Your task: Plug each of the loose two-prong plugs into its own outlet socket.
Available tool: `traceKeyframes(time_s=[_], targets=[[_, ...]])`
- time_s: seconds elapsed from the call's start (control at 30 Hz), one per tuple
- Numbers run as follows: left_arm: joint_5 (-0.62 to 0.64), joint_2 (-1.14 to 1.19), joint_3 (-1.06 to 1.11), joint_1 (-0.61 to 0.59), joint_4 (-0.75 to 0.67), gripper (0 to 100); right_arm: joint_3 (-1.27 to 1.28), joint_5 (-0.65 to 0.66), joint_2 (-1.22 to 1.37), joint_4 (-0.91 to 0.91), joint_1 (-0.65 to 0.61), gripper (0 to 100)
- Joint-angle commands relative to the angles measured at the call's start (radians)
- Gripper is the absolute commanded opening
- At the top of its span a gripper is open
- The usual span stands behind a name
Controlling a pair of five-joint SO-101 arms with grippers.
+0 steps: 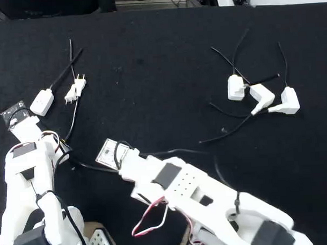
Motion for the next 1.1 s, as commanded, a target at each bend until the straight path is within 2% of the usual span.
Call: traceKeyframes(time_s=[0.0,0.33,0.8,0.9,1.07], targets=[[0.006,-0.017,-0.004,-0.005,-0.011,17,-0.058,0.055,0.061,-0.066,0.034,28.9],[0.006,-0.017,0.004,-0.004,-0.012,17,-0.216,0.167,0.232,-0.089,0.236,28.9],[0.006,-0.017,0.004,-0.004,-0.014,17,-0.268,0.166,0.295,-0.187,0.328,28.9],[0.008,-0.017,0.004,-0.004,-0.014,17,-0.265,0.163,0.249,-0.133,0.322,28.9],[0.005,-0.025,-0.004,-0.007,-0.012,17,-0.268,0.072,0.102,0.048,0.25,28.9]])
